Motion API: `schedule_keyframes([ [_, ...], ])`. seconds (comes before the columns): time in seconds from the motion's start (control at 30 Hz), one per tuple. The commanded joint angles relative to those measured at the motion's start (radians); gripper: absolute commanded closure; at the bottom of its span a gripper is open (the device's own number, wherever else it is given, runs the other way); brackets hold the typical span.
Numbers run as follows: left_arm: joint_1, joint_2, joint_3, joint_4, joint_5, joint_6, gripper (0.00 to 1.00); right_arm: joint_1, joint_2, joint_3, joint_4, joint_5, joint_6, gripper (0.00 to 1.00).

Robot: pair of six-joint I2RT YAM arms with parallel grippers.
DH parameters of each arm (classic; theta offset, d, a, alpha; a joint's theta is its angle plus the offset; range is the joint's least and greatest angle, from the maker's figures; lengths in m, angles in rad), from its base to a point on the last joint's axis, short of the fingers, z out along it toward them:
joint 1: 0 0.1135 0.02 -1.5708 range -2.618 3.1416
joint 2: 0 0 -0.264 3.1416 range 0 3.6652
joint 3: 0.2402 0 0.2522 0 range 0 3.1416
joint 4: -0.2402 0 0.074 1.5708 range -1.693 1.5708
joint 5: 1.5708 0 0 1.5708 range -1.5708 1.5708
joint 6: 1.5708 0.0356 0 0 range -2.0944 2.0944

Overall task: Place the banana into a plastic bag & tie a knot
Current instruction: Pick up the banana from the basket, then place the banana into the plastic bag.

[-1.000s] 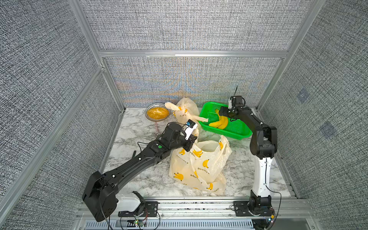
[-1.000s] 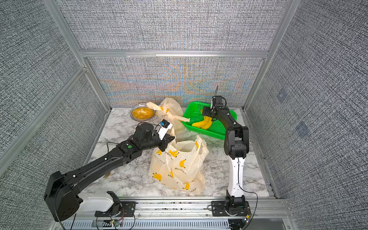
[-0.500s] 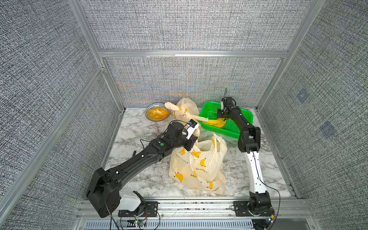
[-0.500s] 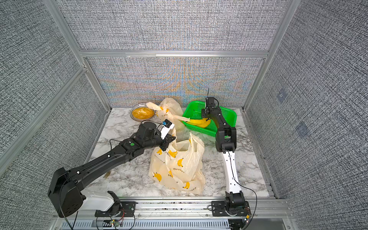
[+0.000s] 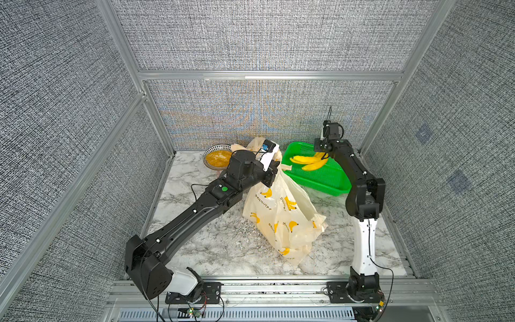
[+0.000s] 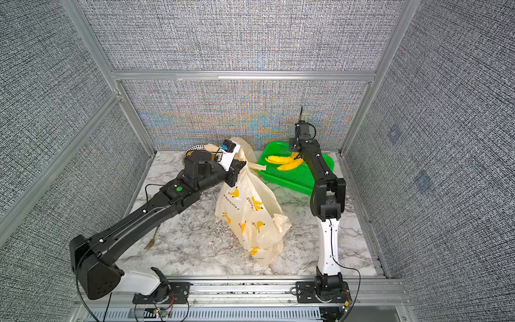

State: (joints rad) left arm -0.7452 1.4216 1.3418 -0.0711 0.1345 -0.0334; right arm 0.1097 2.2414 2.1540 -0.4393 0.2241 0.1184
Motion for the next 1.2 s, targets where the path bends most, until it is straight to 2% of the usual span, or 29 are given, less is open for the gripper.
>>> schedule_keyframes([
  [0.0,0.000,-0.014,-0.031,0.025,0.038,0.002,1.00,-0.003,-0.123,-0.085,0.103,0.082,0.051,1.00],
  [0.13,0.000,-0.029,-0.114,-0.023,0.032,-0.012,1.00,0.000,-0.316,-0.247,0.193,0.052,0.073,1.00],
  [0.23,0.000,-0.032,-0.164,-0.068,0.000,-0.011,1.00,0.016,-0.499,-0.436,0.331,-0.020,0.073,1.00],
  [0.33,0.003,-0.026,-0.173,-0.102,-0.011,-0.017,0.94,0.043,-0.678,-0.617,0.464,-0.117,0.083,1.00],
  [0.37,0.004,-0.022,-0.165,-0.114,-0.012,-0.019,0.85,0.061,-0.733,-0.669,0.507,-0.137,0.077,1.00],
  [0.4,0.006,-0.019,-0.156,-0.128,-0.014,-0.025,0.82,0.080,-0.784,-0.722,0.545,-0.150,0.072,1.00],
  [0.5,0.009,-0.019,-0.125,-0.170,-0.035,-0.038,0.84,0.151,-0.903,-0.839,0.630,-0.147,0.040,1.00],
  [0.53,0.010,-0.025,-0.122,-0.175,-0.040,-0.045,0.85,0.174,-0.928,-0.865,0.648,-0.124,0.029,1.00],
  [0.6,0.016,-0.040,-0.121,-0.186,-0.037,-0.069,0.94,0.224,-0.966,-0.918,0.696,-0.086,0.001,1.00],
  [0.7,0.020,-0.080,-0.128,-0.188,0.004,-0.107,1.00,0.278,-0.958,-0.917,0.705,-0.018,-0.021,1.00],
  [0.77,0.021,-0.104,-0.130,-0.190,0.025,-0.132,1.00,0.322,-0.939,-0.890,0.681,0.016,-0.039,1.00],
  [0.93,0.023,-0.096,-0.066,-0.287,0.057,-0.160,1.00,0.487,-0.958,-0.897,0.664,0.207,-0.088,1.00],
  [1.17,0.029,-0.080,-0.033,-0.345,0.057,-0.177,1.00,0.674,-0.980,-0.888,0.493,0.493,-0.014,1.00],
])
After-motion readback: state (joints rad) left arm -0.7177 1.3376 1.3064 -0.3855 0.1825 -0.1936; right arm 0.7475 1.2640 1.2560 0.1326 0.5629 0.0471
